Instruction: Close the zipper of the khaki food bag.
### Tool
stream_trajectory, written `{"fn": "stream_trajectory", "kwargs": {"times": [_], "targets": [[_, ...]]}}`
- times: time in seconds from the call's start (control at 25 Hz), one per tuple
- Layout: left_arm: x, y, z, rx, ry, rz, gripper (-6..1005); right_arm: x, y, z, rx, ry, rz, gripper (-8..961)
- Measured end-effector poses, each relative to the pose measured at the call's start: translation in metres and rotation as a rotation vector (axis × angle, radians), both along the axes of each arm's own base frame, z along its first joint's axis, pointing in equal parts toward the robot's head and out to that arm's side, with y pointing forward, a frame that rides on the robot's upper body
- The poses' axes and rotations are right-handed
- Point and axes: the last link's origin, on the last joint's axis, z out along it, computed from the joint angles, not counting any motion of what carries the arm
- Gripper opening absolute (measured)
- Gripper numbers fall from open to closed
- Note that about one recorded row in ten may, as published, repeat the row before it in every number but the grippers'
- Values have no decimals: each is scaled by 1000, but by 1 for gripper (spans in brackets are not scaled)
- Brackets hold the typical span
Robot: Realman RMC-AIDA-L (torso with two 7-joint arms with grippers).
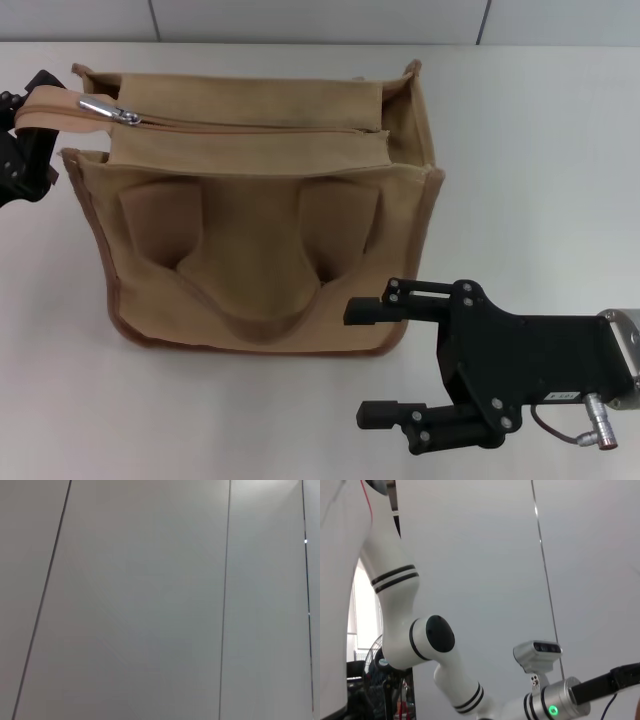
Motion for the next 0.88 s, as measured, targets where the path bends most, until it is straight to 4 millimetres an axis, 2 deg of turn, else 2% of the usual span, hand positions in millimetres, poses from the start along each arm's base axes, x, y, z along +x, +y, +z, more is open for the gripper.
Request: {"fn": "stream_trajectory", "kwargs": {"times": [0.16,0.2,0.28,0.32,0.48,0.52,0.56,0.6,0.8,0.88], "targets": [[2,-2,0,3,-19,-13,17,-3,5,5,16,51,-49,768],[4,-1,0,5,-28,-21,17,-6,12,11,15,110,-127,768],[5,-1,0,2,-31,-25,17,-7,16,14,10,141,-166,767],[8,2,0,-8,-39,-35,17,-12,23,20,-35,188,-224,767],[12,5,-2,-18,-54,-50,17,-27,35,23,-161,224,-277,768],[16,7,-3,-20,-64,-64,17,-40,43,21,-219,212,-267,768],[16,7,-3,-20,-64,-64,17,-40,43,21,-219,212,-267,768],[19,9,-3,-22,-68,-77,17,-49,50,14,-233,172,-250,768],[24,13,-5,-27,-75,-99,18,-60,72,-2,-186,64,-280,767],[25,13,-5,-28,-77,-101,18,-61,73,-3,-171,60,-275,767]]}}
